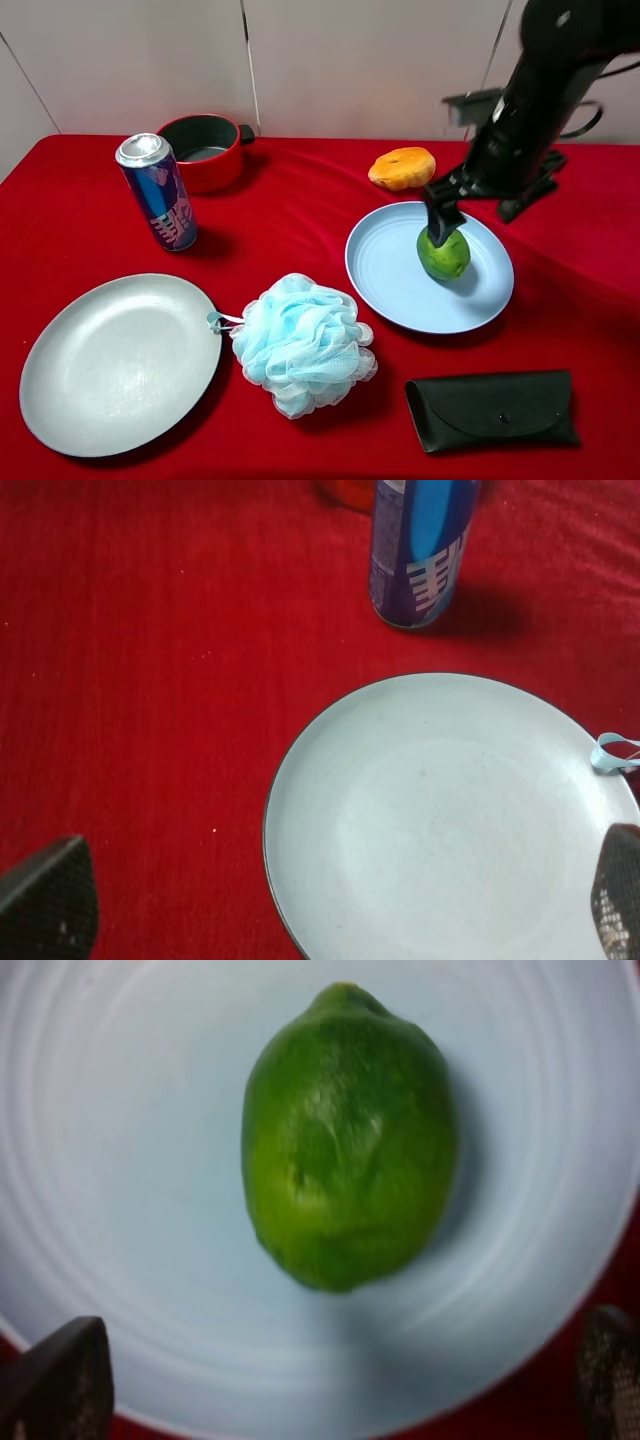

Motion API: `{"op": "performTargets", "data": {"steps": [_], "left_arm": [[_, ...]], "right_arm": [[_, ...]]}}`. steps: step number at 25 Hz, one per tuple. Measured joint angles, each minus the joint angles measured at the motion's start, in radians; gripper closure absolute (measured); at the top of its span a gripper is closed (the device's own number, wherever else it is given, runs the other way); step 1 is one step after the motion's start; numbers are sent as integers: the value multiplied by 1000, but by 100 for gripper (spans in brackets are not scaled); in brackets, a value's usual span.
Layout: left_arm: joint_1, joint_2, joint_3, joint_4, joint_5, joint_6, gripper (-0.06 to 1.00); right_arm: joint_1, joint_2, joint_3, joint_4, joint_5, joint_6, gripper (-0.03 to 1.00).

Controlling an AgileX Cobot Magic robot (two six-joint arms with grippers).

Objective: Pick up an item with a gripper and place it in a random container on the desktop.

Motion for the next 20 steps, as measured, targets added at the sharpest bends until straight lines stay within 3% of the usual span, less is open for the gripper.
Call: {"op": "performTargets", "data": {"steps": [10, 20], "left_arm": [[0, 0, 0, 0, 0, 0, -5], [0, 0, 0, 0, 0, 0, -5]], "right_arm": [[0, -262, -1, -3, 213, 1, 28], [0, -572, 5, 10, 225, 52, 28]]}}
